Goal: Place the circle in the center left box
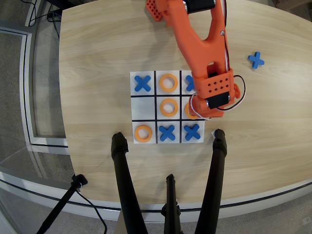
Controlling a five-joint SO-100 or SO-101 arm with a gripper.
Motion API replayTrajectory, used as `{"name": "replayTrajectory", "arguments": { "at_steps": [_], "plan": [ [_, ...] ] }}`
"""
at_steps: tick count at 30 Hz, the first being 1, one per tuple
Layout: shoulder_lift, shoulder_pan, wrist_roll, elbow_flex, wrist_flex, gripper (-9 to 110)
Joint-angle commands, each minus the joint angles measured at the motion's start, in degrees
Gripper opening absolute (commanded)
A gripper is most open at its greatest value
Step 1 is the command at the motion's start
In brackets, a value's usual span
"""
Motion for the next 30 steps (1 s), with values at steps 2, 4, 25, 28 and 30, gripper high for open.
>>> {"name": "replayTrajectory", "arguments": {
  "at_steps": [2,4,25,28,30],
  "plan": [
    [0.35,0.79,-0.79,-0.79,1.67,0],
    [0.44,0.79,-0.79,-0.62,1.93,0],
    [9.58,0.53,0.35,-14.59,20.57,13],
    [16.79,1.41,0.09,-15.03,23.91,13],
    [22.85,2.02,-0.18,-13.62,26.54,13]
  ]
}}
